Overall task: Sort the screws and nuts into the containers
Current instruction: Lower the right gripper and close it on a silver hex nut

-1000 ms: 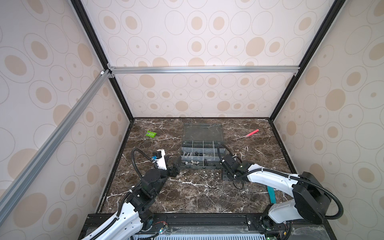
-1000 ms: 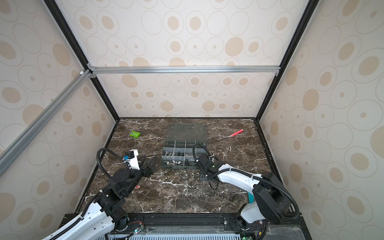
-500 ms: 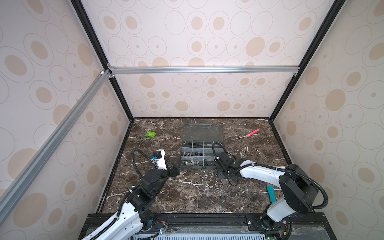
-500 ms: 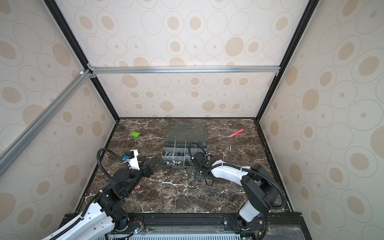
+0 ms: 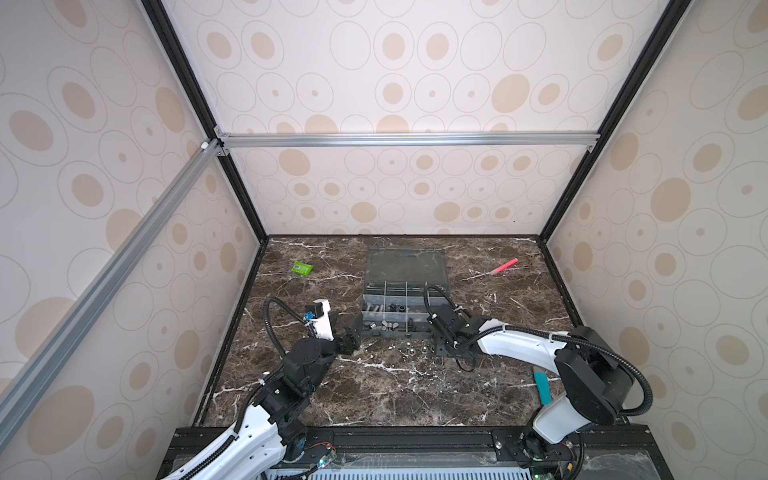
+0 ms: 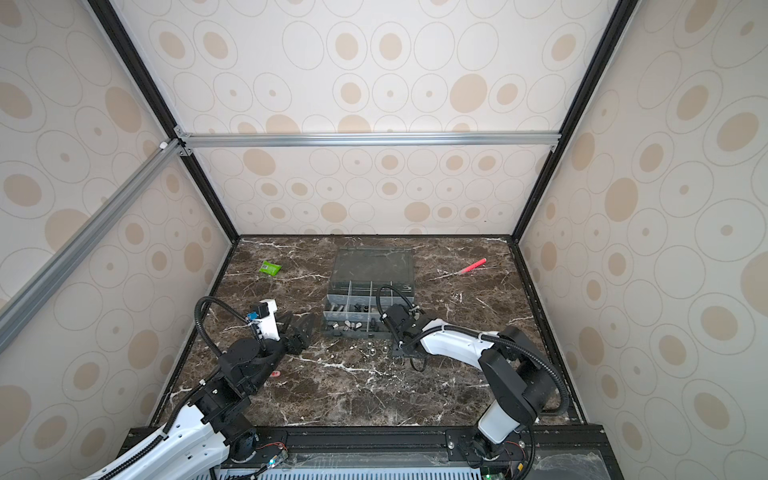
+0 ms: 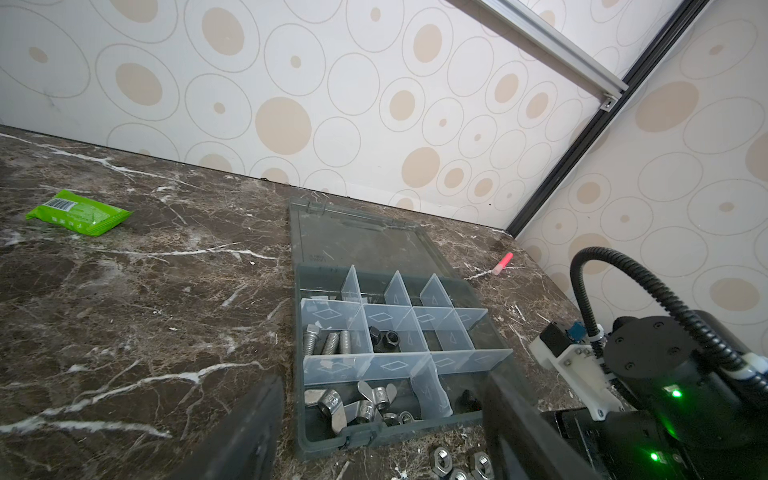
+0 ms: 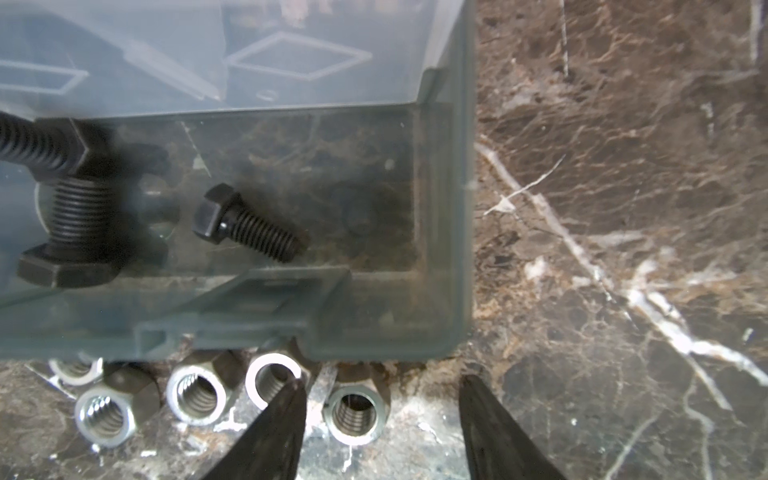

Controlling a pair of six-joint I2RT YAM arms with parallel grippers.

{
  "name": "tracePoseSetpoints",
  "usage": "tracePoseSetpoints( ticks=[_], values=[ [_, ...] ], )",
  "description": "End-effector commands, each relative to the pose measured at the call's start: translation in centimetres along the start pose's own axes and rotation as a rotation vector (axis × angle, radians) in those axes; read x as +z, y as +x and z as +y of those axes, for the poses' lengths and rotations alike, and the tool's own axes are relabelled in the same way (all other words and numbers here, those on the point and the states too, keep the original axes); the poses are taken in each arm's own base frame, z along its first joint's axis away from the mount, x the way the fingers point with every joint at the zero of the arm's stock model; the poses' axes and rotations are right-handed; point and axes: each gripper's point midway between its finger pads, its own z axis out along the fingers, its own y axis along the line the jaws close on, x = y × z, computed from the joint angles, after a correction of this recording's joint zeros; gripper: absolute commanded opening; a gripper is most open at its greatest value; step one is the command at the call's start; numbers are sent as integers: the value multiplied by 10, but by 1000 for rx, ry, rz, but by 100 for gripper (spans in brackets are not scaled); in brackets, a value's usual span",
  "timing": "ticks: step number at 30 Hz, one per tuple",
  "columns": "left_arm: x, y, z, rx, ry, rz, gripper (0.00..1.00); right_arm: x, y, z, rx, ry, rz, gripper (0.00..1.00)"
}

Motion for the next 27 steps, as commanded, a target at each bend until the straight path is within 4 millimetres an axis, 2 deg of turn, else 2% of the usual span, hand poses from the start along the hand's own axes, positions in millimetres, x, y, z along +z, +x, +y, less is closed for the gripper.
tracePoseSetpoints(
  ticks=[1, 14, 27],
  values=[
    [0, -1, 3, -18, -14, -6, 76, 2, 2, -10, 17, 44, 0, 62],
    [-1, 0, 5, -18, -19, -5, 76, 9, 8, -12, 16, 55, 26, 58],
    [-1, 2, 7, -21, -24, -4, 76, 13, 16, -9, 5, 41, 62, 45]
  ],
)
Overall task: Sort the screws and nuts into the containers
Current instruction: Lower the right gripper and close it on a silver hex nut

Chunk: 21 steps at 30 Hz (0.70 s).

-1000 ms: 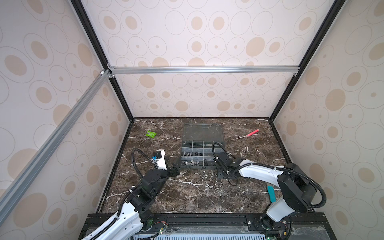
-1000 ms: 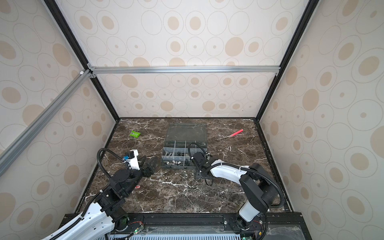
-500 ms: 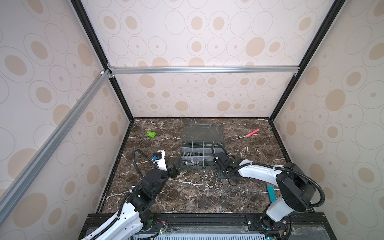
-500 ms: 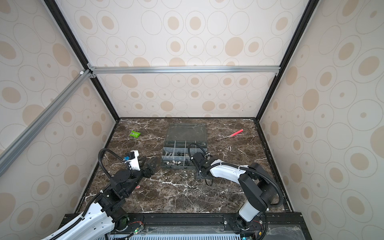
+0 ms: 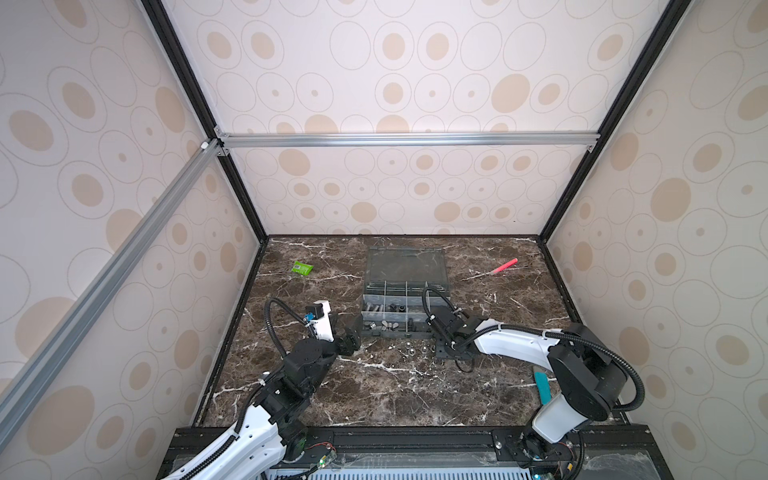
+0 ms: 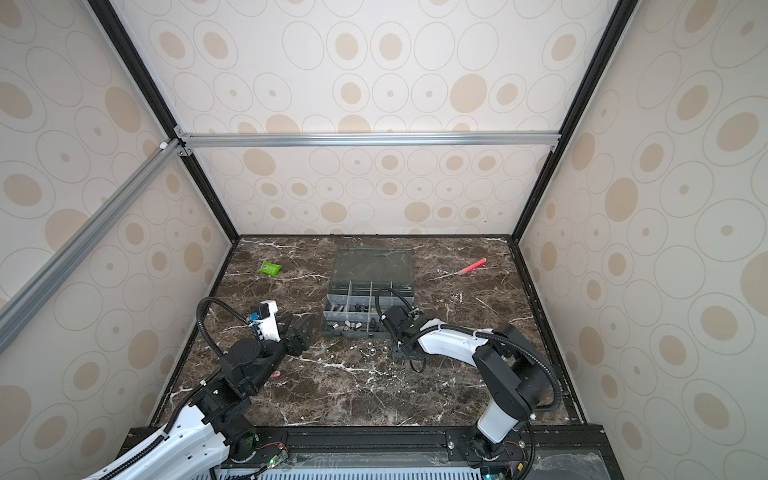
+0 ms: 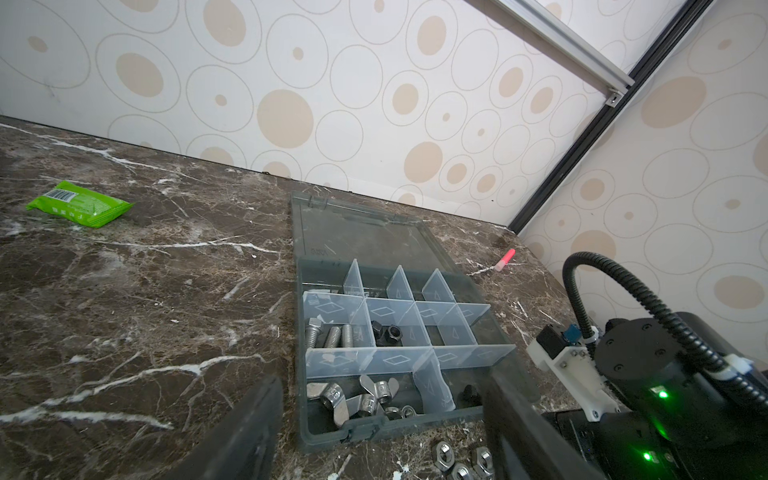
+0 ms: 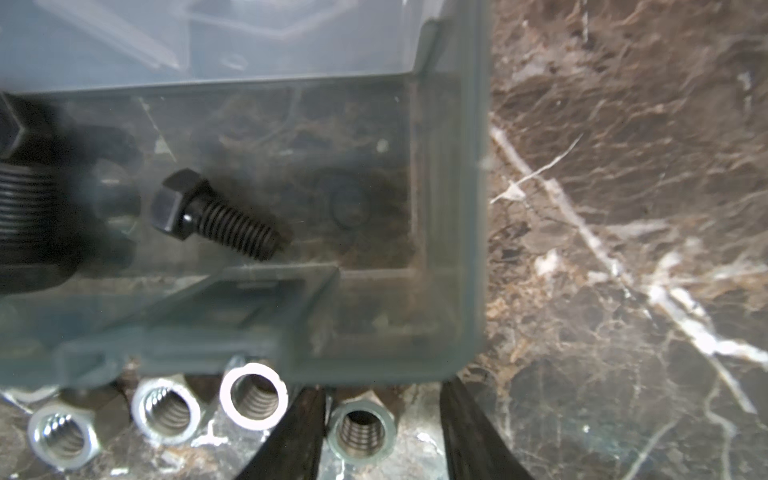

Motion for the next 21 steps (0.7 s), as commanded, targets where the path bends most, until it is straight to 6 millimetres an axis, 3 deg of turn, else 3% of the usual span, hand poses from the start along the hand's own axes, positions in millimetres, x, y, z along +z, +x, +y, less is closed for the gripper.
tracePoseSetpoints(
  ticks=[1, 15, 21],
  values=[
    [-1, -3, 4, -19, -17, -13, 76, 5, 9, -8, 5, 29, 28, 44],
    [-2, -3, 6, -24, -23, -16, 77, 5, 14, -9, 5, 17, 32, 27],
    [-3, -3, 7, -28, -28, -19, 77, 1, 13, -7, 3, 5, 25, 26]
  ],
)
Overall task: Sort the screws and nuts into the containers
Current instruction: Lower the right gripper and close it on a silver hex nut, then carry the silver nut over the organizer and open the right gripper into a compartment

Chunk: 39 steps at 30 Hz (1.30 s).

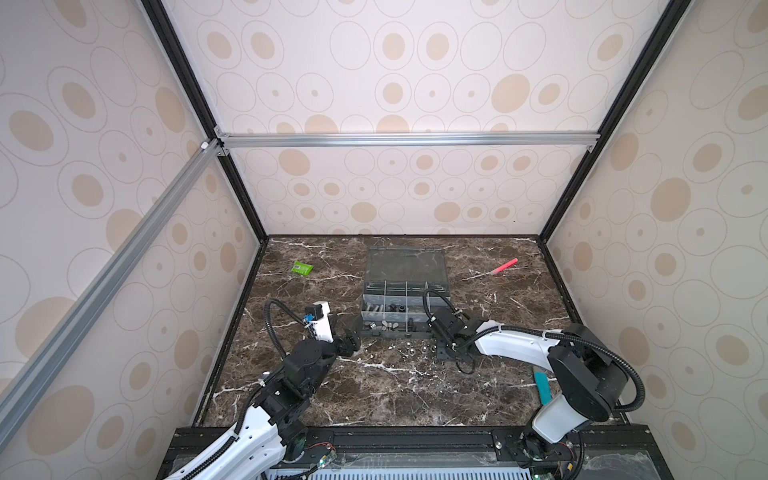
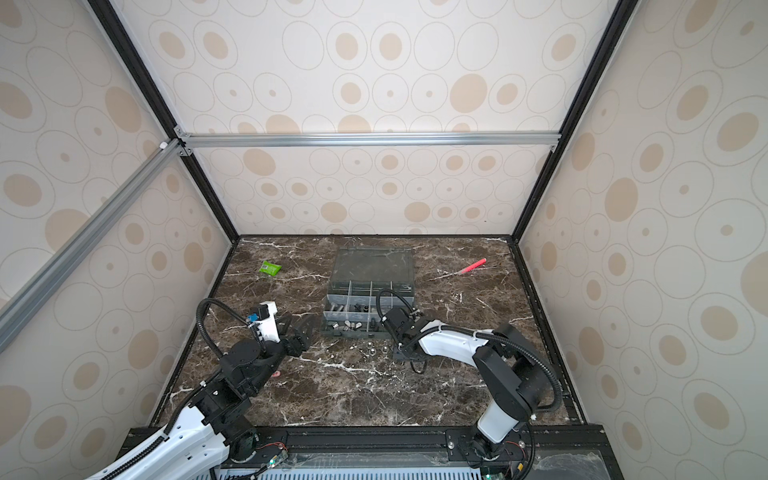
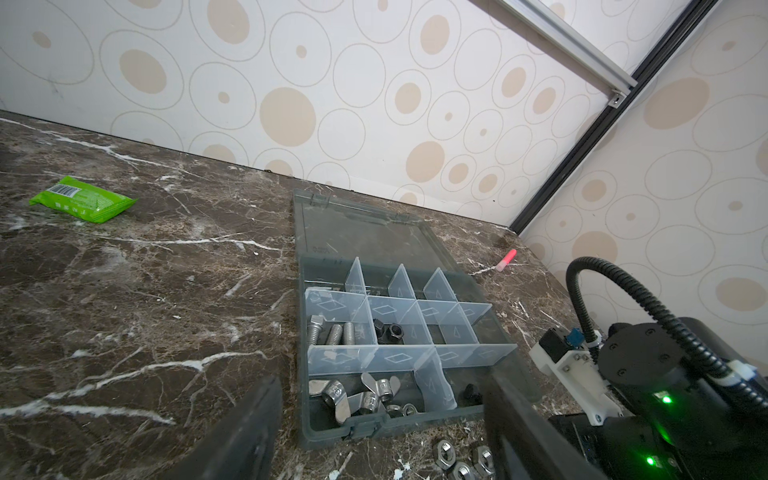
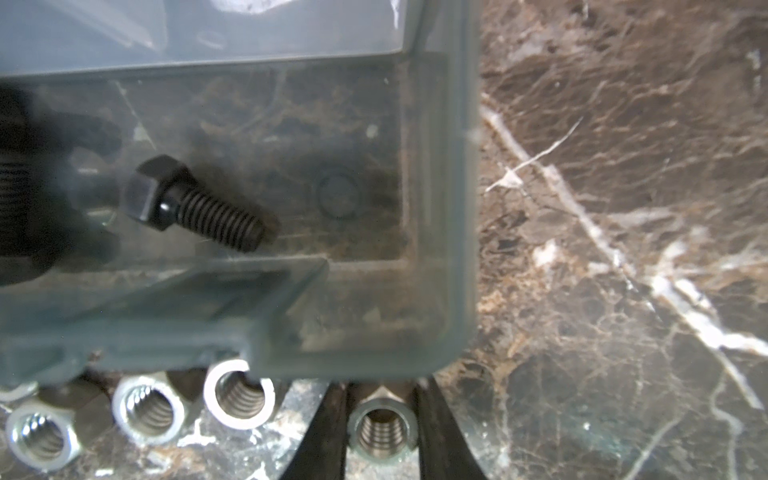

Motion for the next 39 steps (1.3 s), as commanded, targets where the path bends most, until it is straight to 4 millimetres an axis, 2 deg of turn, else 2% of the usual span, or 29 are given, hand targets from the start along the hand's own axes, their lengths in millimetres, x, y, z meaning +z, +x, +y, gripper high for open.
tracePoseSetpoints(
  ticks=[1, 8, 13, 16, 21, 24, 28, 31, 35, 39],
  values=[
    [-2, -3, 6, -20, -26, -13, 77, -3, 9, -4, -1, 1, 19, 25],
    [-2, -2, 8, -21, -37, -15, 77, -25, -4, 6, -7, -44, -23, 25],
    [-2, -4, 9, -20, -41, -20, 77, -45, -23, 21, -17, -100, -79, 25],
    [-3, -6, 8, -16, -42, -25, 77, -61, -45, 38, -48, -139, -133, 25],
    [-3, -12, 7, -9, -45, -35, 78, -79, -93, 66, -135, -135, -230, 25],
    [-4, -12, 7, -13, -45, -33, 78, -75, -117, 79, -147, -146, -247, 25],
    [-5, -10, 8, -26, -47, -26, 78, -61, -134, 93, -140, -149, -229, 25],
    [-6, -8, 10, -31, -54, -23, 78, -53, -139, 102, -134, -162, -222, 25],
    [-8, -6, 12, -39, -55, -21, 78, -44, -140, 105, -122, -162, -208, 26],
    [-9, -2, 13, -48, -53, -13, 78, -41, -140, 103, -111, -148, -198, 40]
  ],
)
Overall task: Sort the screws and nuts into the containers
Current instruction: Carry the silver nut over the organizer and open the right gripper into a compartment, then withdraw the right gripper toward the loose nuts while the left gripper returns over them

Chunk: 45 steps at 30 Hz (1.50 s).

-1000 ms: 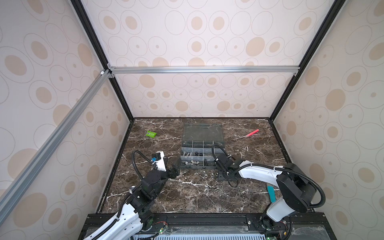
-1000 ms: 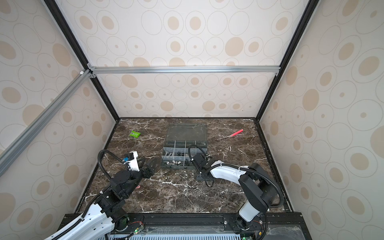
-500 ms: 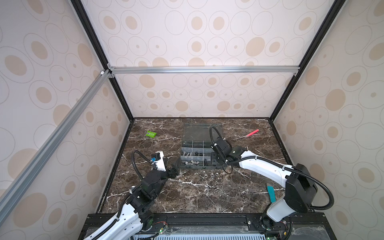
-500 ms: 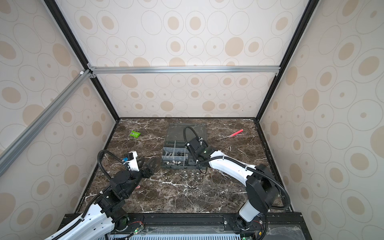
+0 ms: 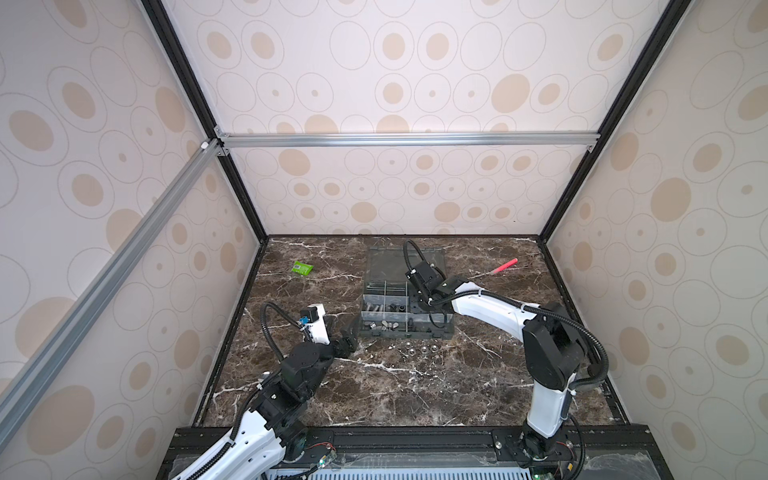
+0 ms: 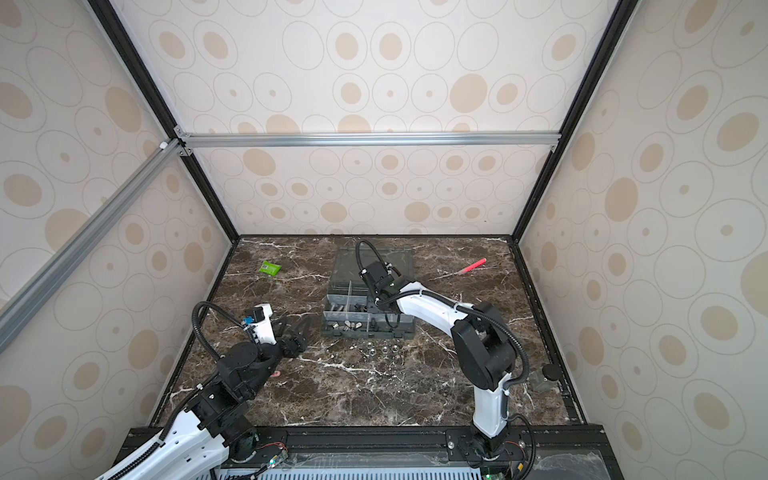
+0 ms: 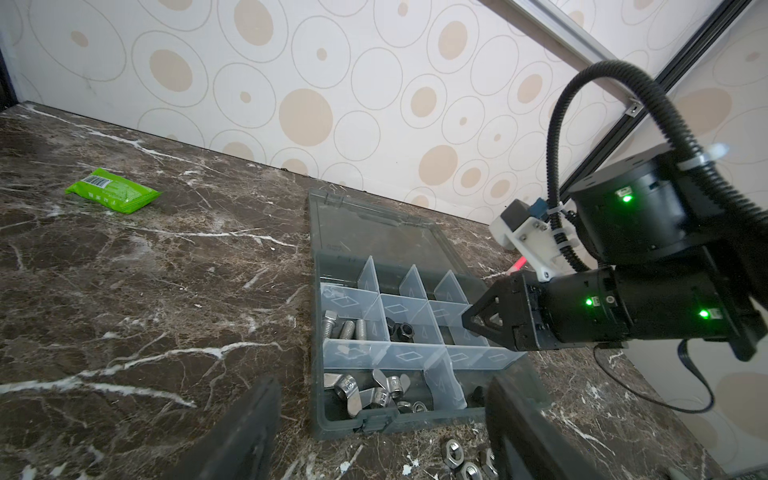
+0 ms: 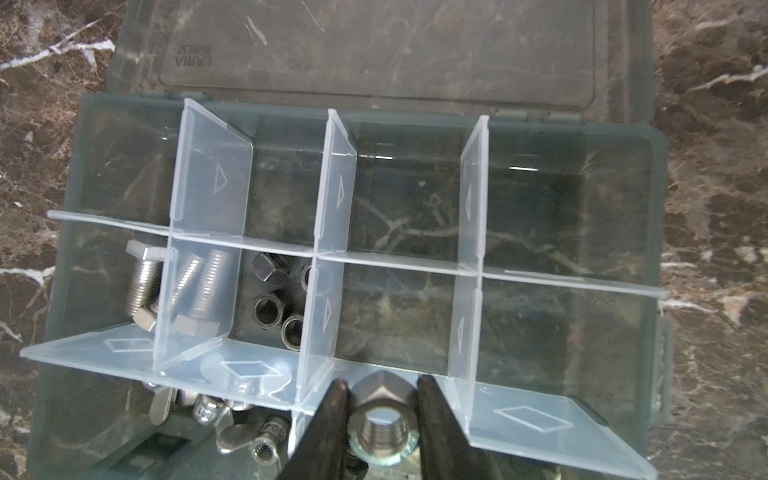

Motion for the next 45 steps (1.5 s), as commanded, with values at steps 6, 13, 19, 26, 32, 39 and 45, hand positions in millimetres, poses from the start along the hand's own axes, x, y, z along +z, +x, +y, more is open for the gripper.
tracePoseSetpoints(
  ticks=[6, 13, 19, 26, 32, 39, 45],
  values=[
    [-1, 1, 4, -30, -15, 1, 78, -8, -8, -3, 10, 13, -10, 50],
    [-1, 3, 5, -38, -14, 6, 78, -19, -8, -4, 19, -1, -19, 52],
    [0, 4, 4, -40, -8, 11, 78, -28, 1, -12, 47, -11, -31, 52],
    [2, 7, 2, -46, 0, 23, 78, -41, 13, -27, 64, -1, -38, 53],
    [4, 10, 1, -45, 0, 36, 78, -50, 26, -37, 80, -7, -28, 53],
    [6, 12, -1, -39, 9, 45, 77, -60, 51, -61, 110, 28, -22, 54],
    [14, 16, -8, -34, 34, 66, 77, -69, 74, -85, 132, 76, -8, 54]
  ],
)
